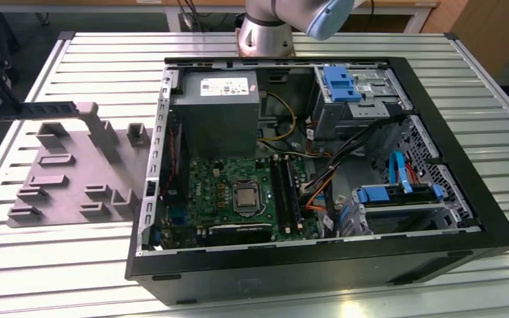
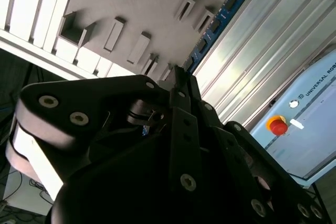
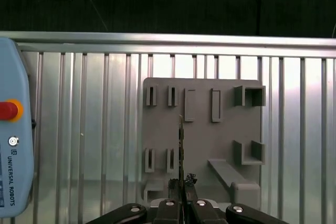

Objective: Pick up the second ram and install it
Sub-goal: 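Pick up the second ram and move it above second insertion slot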

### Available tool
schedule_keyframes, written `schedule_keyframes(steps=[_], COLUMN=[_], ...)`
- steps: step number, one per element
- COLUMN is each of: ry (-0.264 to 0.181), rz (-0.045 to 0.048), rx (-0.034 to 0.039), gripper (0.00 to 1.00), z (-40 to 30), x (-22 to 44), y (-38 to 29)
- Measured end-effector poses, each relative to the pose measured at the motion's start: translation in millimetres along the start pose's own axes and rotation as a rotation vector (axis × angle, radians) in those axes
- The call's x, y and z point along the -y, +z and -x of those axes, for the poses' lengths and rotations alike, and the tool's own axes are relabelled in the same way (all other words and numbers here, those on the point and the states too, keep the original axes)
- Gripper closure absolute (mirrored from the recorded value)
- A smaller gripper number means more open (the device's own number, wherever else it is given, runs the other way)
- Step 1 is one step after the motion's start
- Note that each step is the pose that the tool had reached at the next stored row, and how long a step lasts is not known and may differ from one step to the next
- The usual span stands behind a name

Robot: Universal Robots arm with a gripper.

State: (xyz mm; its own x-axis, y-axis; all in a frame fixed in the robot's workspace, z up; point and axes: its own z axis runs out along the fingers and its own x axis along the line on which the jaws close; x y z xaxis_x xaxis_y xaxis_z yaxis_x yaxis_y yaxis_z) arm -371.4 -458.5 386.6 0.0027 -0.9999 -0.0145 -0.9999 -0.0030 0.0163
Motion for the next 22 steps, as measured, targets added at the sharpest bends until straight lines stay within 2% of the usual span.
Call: schedule_keyframes(steps=[2, 9, 13, 17, 18, 22], ry=[0.000, 0.000, 0.000, 0.000, 0.002, 0.006], rz=[-0.0003, -0.0002, -0.0002, -0.0001, -0.0002, -0.0003], rx=[0.0001, 0.0001, 0.0001, 0.0000, 0.0001, 0.0003], gripper=[0.86, 0.86, 0.86, 0.86, 0.86, 0.86], z=[-0.1, -0.2, -0.2, -0.2, -0.3, -0.3], x=[4.1, 25.5, 42.2, 54.3, 72.2, 78.8], y=[0.4, 0.9, 1.2, 1.4, 1.5, 1.7])
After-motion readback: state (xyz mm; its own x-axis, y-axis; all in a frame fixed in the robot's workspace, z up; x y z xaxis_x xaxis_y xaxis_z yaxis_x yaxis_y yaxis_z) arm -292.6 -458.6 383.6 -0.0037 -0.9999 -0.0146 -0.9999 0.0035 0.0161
